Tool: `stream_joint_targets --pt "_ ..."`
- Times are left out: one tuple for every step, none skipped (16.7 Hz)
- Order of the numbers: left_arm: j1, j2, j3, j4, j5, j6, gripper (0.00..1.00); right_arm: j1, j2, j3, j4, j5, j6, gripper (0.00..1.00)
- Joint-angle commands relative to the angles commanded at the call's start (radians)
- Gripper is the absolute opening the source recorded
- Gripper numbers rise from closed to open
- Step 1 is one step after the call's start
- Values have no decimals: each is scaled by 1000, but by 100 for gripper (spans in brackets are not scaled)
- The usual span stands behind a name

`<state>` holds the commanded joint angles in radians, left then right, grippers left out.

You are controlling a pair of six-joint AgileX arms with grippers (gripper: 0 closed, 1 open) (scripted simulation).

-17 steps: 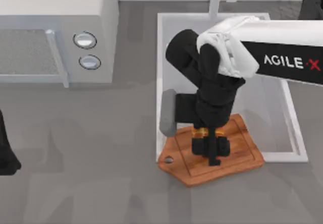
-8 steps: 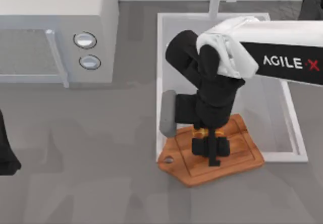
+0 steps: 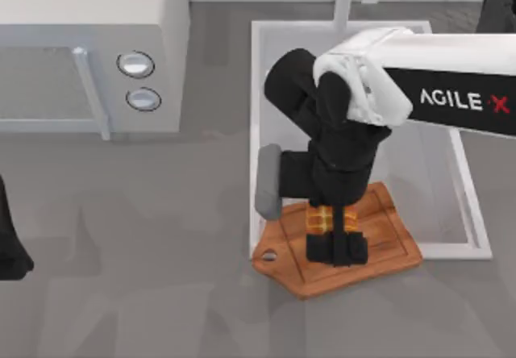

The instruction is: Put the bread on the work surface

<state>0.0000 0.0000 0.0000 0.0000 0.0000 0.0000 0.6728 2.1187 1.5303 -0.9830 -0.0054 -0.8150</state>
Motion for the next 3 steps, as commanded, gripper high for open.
stream_joint_targets --pt "0 0 0 0 0 0 100 0 0 0 0 0 0 100" --pt "0 0 0 0 0 0 100 0 0 0 0 0 0 100" --pt "0 0 0 0 0 0 100 0 0 0 0 0 0 100"
